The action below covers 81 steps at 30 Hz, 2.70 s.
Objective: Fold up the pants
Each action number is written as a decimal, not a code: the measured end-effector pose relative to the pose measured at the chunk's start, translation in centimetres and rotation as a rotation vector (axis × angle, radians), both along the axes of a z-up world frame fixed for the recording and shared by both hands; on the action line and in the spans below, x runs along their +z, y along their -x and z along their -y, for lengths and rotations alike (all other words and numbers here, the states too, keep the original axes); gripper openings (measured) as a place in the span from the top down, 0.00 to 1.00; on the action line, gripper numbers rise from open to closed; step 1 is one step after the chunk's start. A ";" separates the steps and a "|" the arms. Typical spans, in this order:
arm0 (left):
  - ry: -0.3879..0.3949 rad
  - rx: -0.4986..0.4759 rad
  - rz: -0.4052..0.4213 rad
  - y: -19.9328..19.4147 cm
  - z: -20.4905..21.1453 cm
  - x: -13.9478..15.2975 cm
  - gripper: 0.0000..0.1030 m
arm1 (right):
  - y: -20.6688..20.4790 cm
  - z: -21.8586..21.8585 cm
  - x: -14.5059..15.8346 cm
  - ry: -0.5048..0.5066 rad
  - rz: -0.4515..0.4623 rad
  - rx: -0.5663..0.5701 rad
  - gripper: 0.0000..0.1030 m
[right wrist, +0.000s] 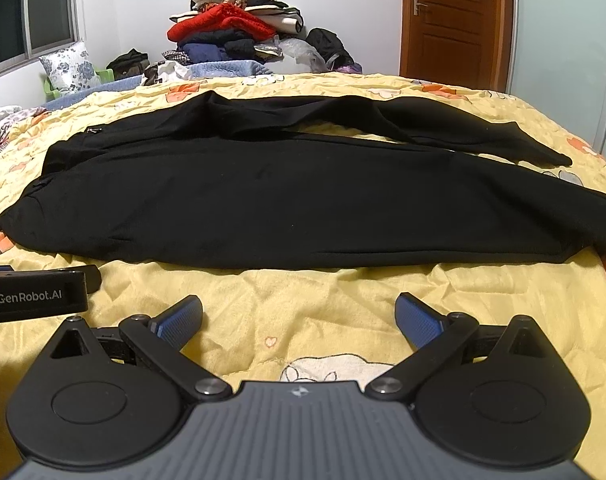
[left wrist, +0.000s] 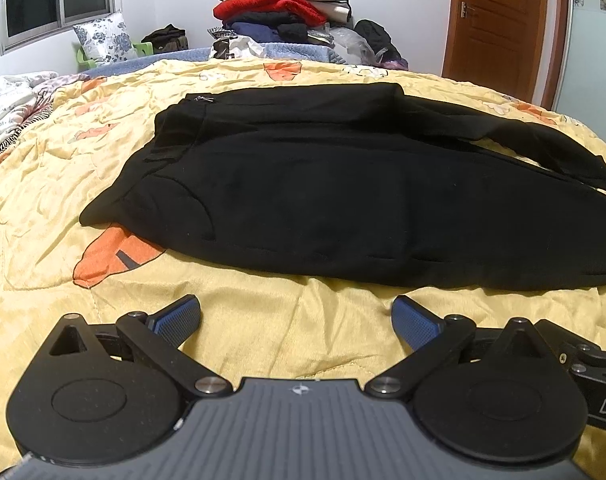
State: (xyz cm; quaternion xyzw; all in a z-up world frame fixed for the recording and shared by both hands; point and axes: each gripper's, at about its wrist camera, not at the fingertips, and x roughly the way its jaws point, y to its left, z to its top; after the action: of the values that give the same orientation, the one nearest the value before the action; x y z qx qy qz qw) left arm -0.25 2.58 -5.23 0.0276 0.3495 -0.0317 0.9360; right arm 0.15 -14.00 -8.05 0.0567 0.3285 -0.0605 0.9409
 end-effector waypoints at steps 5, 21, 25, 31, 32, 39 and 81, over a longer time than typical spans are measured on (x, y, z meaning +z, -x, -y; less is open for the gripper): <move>-0.064 -0.025 0.045 0.7 -0.5 1.5 0.00 | 0.4 1.2 1.8 -0.132 0.056 0.085 0.00; 0.048 0.260 0.102 -10.9 -11.8 9.6 0.00 | -25.0 -4.0 10.4 0.234 0.168 0.636 0.00; 0.046 0.278 0.110 -13.8 -12.4 10.5 0.00 | -32.0 -5.3 9.1 0.243 0.086 0.693 0.00; -0.031 0.246 0.106 -16.9 -11.6 10.1 0.00 | -40.3 -6.4 5.9 0.291 -0.017 0.763 0.12; -0.046 0.232 0.102 -17.4 -11.4 9.8 0.00 | -41.4 -6.5 5.5 0.282 -0.041 0.767 0.20; -0.097 0.200 0.102 -19.7 -10.8 9.3 0.00 | -45.4 -6.9 3.5 0.188 -0.135 0.806 0.38; 0.747 0.118 -0.257 -28.0 -15.8 7.6 0.96 | -22.0 -12.3 3.8 1.015 0.373 1.055 0.95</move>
State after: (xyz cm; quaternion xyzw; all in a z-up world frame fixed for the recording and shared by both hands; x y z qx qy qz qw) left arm 27.74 18.41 2.36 -0.3389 0.4292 -0.1059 0.8305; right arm 22.11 -1.65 -4.20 -0.5390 0.0792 0.2649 0.7956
